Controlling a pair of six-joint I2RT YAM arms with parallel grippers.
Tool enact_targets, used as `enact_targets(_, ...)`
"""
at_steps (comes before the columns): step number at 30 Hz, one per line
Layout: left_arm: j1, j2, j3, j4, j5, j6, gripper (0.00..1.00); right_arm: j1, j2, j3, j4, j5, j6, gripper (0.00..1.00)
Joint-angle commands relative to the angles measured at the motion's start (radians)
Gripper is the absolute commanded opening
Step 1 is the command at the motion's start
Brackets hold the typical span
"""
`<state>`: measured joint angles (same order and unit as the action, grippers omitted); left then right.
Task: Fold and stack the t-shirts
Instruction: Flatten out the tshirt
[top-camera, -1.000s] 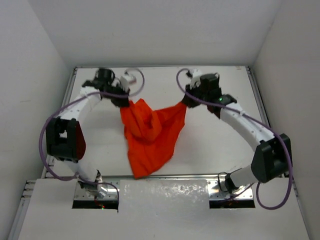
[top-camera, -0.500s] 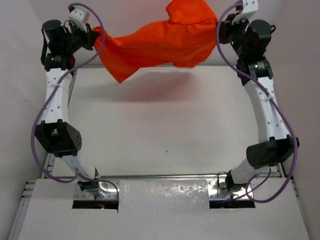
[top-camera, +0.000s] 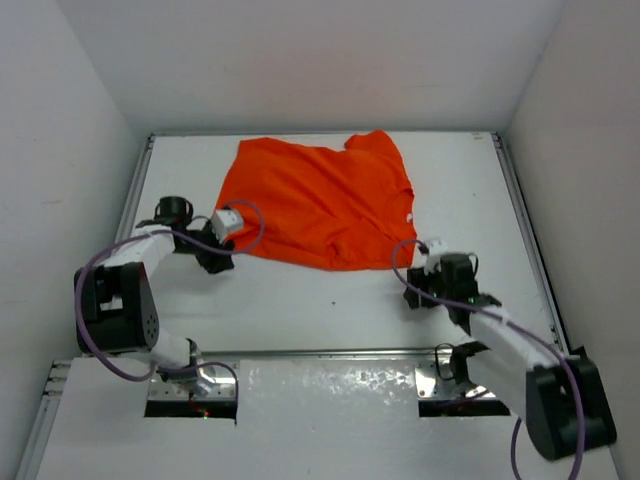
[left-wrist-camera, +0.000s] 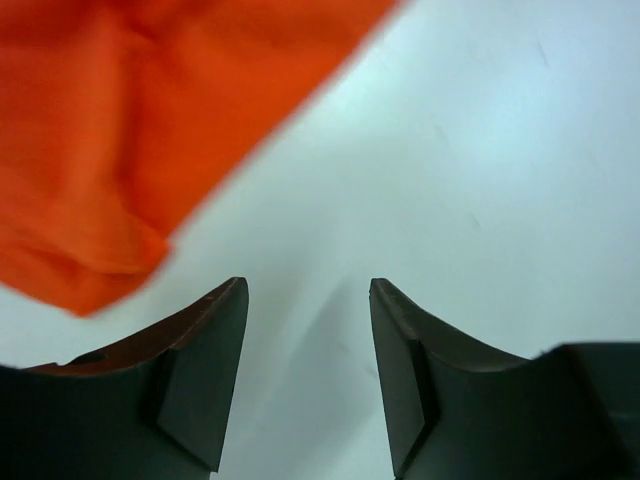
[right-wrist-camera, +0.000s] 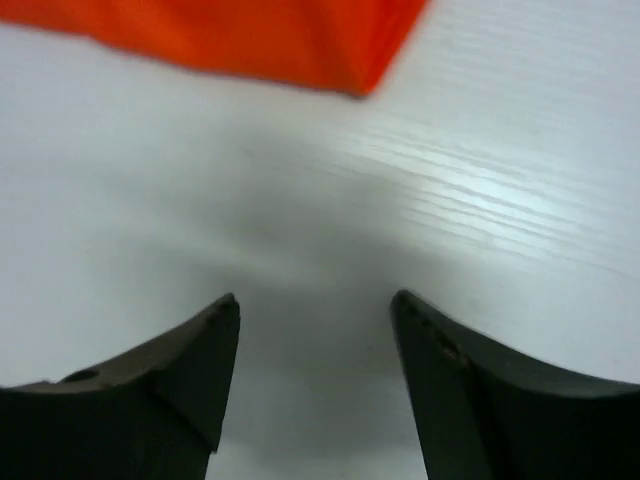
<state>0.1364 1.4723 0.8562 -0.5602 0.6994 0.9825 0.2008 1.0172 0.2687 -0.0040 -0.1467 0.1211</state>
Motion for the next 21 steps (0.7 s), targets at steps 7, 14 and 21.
enact_targets(7, 0.144, -0.096, 0.133, -0.310, 0.009, 0.270, 0.50, -0.008, -0.623, -0.079, 0.012, 0.351, 0.281, 0.88)
enact_targets(14, 0.152, 0.042, 0.270, 0.069, -0.208, -0.535, 0.43, 0.000, -0.134, 0.295, -0.145, 0.119, 0.187, 0.46)
enact_targets(21, 0.121, 0.209, 0.282, 0.105, -0.247, -0.541, 0.45, 0.043, 0.501, 0.815, -0.310, 0.116, 0.094, 0.66)
